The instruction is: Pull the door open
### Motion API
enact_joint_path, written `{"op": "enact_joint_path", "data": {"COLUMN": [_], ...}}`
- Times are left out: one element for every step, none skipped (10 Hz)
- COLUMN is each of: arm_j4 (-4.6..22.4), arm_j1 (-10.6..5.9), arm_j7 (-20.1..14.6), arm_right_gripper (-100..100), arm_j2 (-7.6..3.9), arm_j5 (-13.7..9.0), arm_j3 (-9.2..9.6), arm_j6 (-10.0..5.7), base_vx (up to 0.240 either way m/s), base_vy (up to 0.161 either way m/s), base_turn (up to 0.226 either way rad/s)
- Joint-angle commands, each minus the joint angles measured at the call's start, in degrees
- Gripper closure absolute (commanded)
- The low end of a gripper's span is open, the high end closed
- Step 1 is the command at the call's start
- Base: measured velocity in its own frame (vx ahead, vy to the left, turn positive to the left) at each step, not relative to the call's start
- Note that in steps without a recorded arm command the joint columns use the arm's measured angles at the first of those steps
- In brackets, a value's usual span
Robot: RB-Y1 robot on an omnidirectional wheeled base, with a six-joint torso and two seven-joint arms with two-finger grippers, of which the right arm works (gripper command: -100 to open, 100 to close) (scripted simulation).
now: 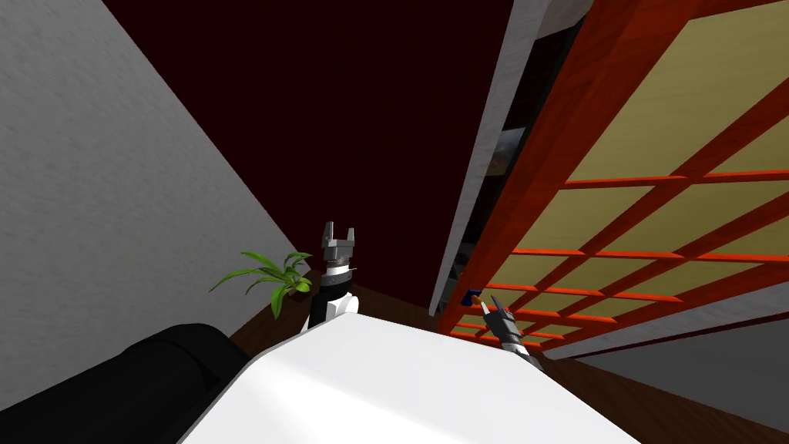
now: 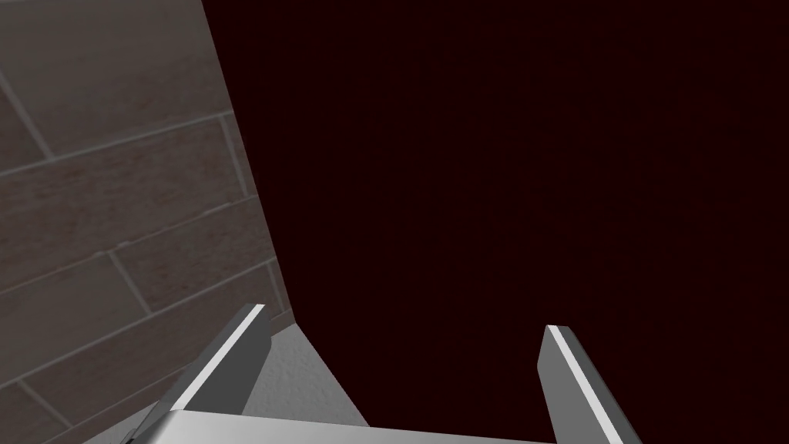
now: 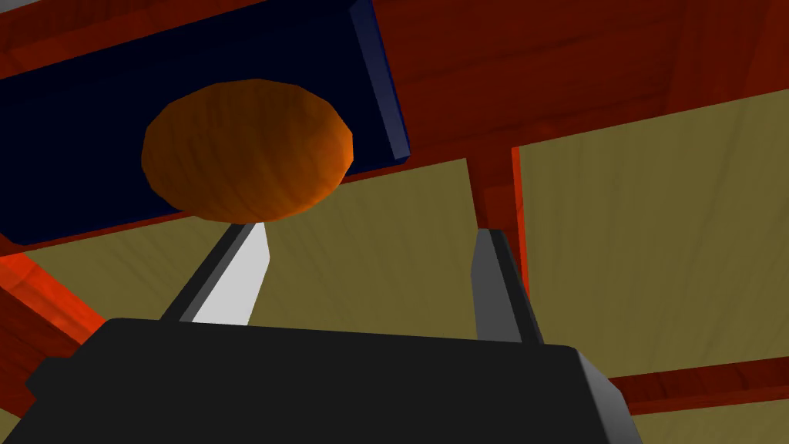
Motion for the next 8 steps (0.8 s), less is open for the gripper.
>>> {"op": "enact_joint_path", "data": {"arm_j4": [0.4,0.4,0.5,0.5,0.5,0.5,0.5,0.5], "arm_j1": [-0.11,-0.11,-0.28,-0.47,-0.47,-0.67,-0.67,-0.67], "arm_j7": [-2.0,-2.0,-3.0,-3.9,-3.9,-5.0,-5.0,-5.0], "arm_right_gripper": [-100,-100,-100,-100,-100,-100,-100,-100], "arm_j2": [1.50,1.50,1.76,2.03,2.03,2.32,2.32,2.32], "arm_j5": [-1.5,-1.5,-2.5,-3.6,-3.6,-4.8,-4.8,-4.8], "arm_j3": [1.68,1.68,1.85,2.03,2.03,2.22,2.22,2.22], "arm_j6": [0.02,0.02,0.09,0.17,0.17,0.25,0.25,0.25], "base_vx": [-0.139,-0.082,-0.047,-0.065,-0.046,-0.045,-0.040,-0.014], "base_vy": [-0.055,-0.033,-0.018,-0.024,-0.023,-0.032,-0.028,-0.006], "base_turn": [0.162,0.037,0.055,0.130,0.058,0.086,0.064,0.002]}}
